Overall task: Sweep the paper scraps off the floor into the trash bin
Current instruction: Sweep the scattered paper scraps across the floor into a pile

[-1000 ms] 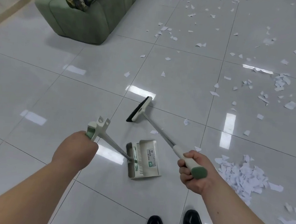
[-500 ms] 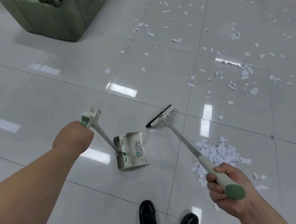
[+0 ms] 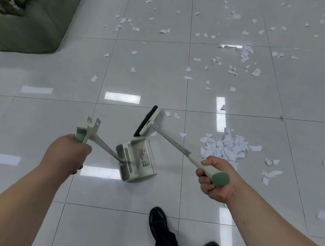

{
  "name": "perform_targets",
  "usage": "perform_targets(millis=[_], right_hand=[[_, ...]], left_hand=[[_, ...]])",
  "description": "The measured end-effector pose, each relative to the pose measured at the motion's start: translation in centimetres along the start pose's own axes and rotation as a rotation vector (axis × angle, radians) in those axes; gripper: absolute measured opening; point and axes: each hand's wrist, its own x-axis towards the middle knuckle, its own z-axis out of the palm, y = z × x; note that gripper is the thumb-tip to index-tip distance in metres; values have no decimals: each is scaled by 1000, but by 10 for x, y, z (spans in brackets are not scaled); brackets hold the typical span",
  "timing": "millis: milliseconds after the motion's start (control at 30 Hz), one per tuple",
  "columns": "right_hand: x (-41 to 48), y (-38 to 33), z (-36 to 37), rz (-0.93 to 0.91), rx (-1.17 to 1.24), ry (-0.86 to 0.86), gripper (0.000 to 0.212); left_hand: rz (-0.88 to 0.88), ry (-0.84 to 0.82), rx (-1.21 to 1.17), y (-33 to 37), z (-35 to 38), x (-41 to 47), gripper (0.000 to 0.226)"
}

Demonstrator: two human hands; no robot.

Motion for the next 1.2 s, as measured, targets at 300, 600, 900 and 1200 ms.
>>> perform_targets(millis=[300,600,900,1200], right_hand=[[-78,1,-161,2,69,100,32],[-200,-4,-250,-104,-38,190,31],[-331,44,-316,-201,-479,262,69],[-392,88,-326,-157,-785,205,67]], left_hand=[[119,-14,256,41,44,-88,8],[165,-30,289,62,70,-211,8],[209,-37,270,61,63,-270,7],[243,-76,182,52,51,-260,6]])
